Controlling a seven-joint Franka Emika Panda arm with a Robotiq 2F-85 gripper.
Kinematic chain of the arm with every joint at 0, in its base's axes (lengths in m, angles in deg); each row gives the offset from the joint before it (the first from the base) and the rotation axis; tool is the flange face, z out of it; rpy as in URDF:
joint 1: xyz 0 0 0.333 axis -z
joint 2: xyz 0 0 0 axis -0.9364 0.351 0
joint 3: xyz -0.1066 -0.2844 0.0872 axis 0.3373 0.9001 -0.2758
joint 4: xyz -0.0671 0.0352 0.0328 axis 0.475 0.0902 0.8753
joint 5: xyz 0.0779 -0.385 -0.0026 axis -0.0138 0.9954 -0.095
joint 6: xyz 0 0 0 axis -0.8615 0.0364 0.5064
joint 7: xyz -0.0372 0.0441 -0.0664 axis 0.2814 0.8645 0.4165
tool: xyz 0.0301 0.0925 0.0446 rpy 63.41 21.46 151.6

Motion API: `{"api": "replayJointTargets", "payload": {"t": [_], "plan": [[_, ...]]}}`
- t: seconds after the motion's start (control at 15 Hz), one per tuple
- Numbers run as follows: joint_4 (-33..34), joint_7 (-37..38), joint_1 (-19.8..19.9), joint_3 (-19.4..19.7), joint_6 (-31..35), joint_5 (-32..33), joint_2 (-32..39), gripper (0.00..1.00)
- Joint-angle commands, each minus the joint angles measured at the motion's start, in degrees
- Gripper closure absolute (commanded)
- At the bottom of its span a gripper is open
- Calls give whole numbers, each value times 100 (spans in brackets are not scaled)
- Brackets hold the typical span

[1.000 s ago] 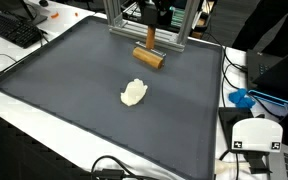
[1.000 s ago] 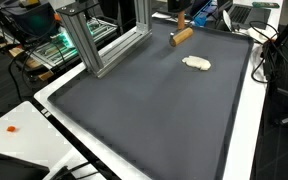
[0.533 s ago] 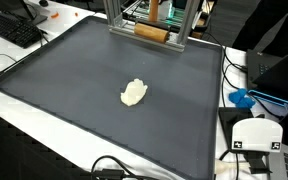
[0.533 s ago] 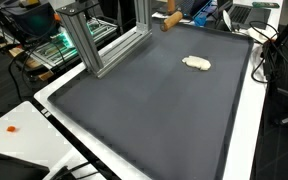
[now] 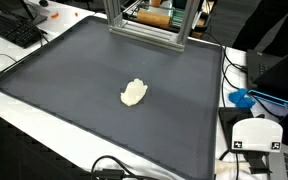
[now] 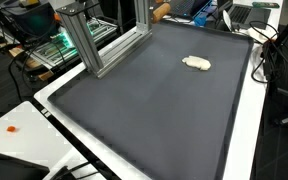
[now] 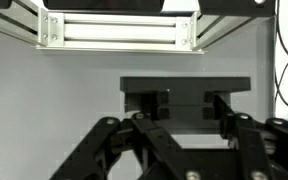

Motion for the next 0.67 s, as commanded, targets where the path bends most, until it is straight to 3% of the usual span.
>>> {"api": "replayJointTargets", "payload": {"t": [0.0, 0.6], "plan": [[-521, -261, 62, -86, 17, 83, -504, 64], [-1243, -413, 61, -145, -32, -12, -1103, 64]]}}
